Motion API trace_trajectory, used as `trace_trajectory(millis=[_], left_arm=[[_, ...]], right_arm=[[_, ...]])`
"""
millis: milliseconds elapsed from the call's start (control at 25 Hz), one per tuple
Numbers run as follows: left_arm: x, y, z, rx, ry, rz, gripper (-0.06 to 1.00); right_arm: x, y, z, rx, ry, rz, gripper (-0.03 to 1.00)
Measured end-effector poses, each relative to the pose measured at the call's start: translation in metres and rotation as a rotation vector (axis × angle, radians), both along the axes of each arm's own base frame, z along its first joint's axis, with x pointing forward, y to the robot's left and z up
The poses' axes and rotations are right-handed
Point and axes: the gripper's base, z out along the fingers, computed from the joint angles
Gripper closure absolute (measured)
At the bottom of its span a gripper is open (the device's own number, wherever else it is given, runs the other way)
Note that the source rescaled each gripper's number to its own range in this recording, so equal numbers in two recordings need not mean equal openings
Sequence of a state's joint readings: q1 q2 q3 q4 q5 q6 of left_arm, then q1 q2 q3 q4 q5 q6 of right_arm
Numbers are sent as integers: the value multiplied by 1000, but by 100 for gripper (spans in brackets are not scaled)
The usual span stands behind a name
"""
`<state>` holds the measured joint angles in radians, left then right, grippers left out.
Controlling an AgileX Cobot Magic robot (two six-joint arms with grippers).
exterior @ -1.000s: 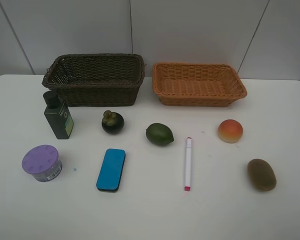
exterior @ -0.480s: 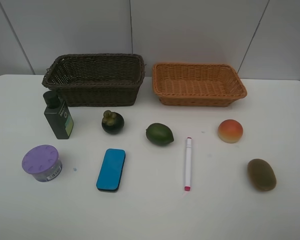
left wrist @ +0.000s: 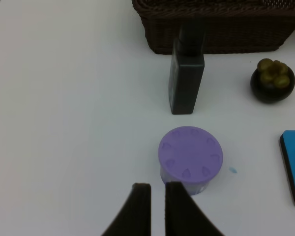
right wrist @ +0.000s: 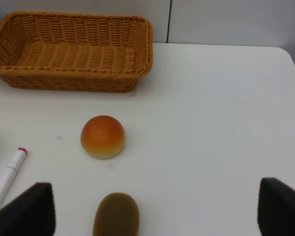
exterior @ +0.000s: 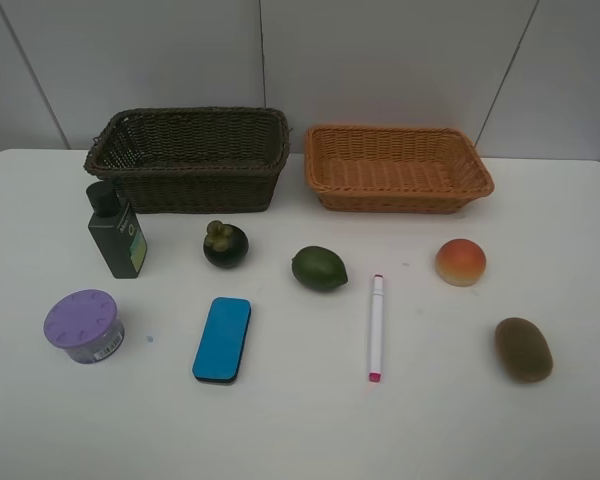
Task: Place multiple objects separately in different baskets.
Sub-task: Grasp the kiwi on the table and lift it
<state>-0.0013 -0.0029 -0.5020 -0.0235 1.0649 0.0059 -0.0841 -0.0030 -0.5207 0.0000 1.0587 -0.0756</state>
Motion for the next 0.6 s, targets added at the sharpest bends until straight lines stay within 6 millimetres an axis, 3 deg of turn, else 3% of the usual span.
trace_trajectory(millis=[600], left_arm=[[0,0,0,-5,0,3,94]], right_arm=[[0,0,0,0,0,0,-3]])
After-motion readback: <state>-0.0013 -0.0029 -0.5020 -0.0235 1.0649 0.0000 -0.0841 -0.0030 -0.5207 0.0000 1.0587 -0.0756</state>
